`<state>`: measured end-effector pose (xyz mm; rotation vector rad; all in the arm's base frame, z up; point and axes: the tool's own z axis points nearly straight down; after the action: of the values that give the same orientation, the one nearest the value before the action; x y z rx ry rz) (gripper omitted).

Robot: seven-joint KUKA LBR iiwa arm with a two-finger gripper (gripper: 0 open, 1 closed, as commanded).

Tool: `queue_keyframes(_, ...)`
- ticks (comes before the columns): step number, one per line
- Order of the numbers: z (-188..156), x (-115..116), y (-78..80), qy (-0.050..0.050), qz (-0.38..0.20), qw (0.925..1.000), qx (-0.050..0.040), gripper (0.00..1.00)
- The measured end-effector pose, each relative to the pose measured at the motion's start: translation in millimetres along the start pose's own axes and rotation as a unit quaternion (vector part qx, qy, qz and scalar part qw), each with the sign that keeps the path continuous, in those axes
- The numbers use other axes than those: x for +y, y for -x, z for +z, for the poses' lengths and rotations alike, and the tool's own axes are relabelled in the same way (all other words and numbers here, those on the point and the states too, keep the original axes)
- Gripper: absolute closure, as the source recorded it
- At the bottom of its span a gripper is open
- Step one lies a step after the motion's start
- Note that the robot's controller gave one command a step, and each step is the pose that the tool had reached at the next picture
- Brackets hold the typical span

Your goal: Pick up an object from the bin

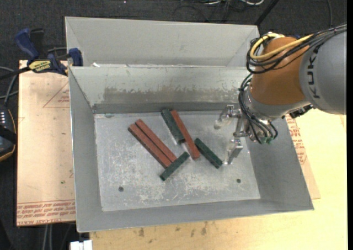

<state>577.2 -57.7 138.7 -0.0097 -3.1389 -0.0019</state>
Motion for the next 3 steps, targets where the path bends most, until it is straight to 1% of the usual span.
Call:
queue_keyframes(1, 8, 20, 11.1, 0.000, 0.125, 0.9921, -0.0029, 0.00)
queue_keyframes(2, 66, 23, -1.2, 0.001, 0.109, 0.9940, -0.0064, 0.00)
queue_keyframes(3, 61, 29, 5.5, 0.000, 0.243, 0.9700, -0.0061, 1.00)
